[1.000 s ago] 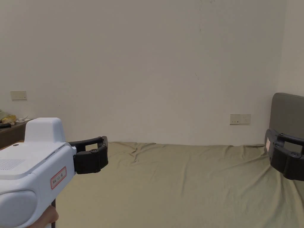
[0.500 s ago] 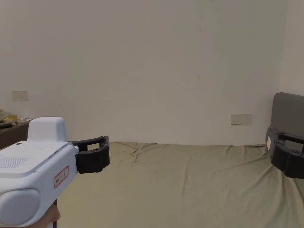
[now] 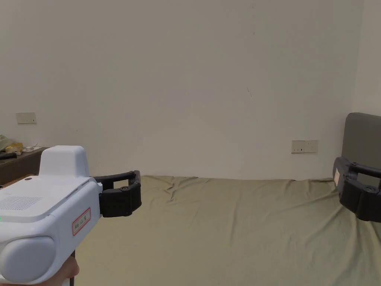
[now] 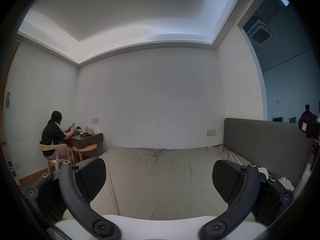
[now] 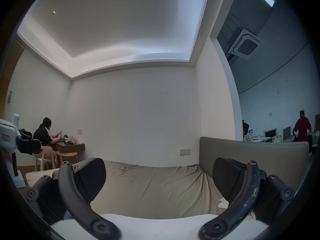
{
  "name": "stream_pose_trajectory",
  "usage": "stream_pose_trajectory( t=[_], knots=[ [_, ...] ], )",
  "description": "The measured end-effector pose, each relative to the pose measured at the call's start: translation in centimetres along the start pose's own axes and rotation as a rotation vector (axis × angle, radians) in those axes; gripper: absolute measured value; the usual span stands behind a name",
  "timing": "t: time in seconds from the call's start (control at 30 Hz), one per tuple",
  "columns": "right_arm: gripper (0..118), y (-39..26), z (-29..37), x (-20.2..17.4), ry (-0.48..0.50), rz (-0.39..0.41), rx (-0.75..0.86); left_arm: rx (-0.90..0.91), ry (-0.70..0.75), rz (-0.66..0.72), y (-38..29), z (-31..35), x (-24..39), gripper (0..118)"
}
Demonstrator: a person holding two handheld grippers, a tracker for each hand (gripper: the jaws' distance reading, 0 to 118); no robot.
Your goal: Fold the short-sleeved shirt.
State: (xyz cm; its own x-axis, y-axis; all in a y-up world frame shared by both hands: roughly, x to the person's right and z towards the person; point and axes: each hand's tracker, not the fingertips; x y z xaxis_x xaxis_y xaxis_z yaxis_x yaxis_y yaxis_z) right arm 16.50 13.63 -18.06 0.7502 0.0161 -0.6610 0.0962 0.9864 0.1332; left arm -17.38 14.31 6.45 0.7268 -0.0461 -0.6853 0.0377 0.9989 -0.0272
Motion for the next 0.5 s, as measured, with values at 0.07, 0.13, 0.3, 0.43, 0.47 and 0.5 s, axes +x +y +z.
stream_pose_trajectory(
  t=[0.07,0.13,0.3,0.43,0.47,0.5],
  knots=[
    [118,-0.4,-0.6,0.0,0.007,0.002,-0.005,-0.014,-0.004,-0.003,-0.4,-0.8,0.2,118],
    [118,-1.4,-1.8,0.0,0.009,0.003,-0.025,-0.076,-0.003,-0.008,-1.3,-2.3,0.5,118],
    [118,-10.3,-8.7,0.0,-0.018,-0.011,-0.293,-0.303,-0.001,0.018,-10.0,-10.2,2.0,118],
    [118,-25.2,-15.7,-0.3,0.003,-0.077,-0.583,-0.636,-0.143,0.094,-23.3,-19.0,4.6,118],
    [118,-28.1,-16.8,-0.7,0.020,-0.056,-0.690,-0.676,-0.155,0.110,-26.3,-20.4,5.6,118],
    [118,-30.6,-17.8,-1.0,0.044,-0.045,-0.760,-0.696,-0.157,0.102,-28.8,-21.8,6.3,118]
  ],
)
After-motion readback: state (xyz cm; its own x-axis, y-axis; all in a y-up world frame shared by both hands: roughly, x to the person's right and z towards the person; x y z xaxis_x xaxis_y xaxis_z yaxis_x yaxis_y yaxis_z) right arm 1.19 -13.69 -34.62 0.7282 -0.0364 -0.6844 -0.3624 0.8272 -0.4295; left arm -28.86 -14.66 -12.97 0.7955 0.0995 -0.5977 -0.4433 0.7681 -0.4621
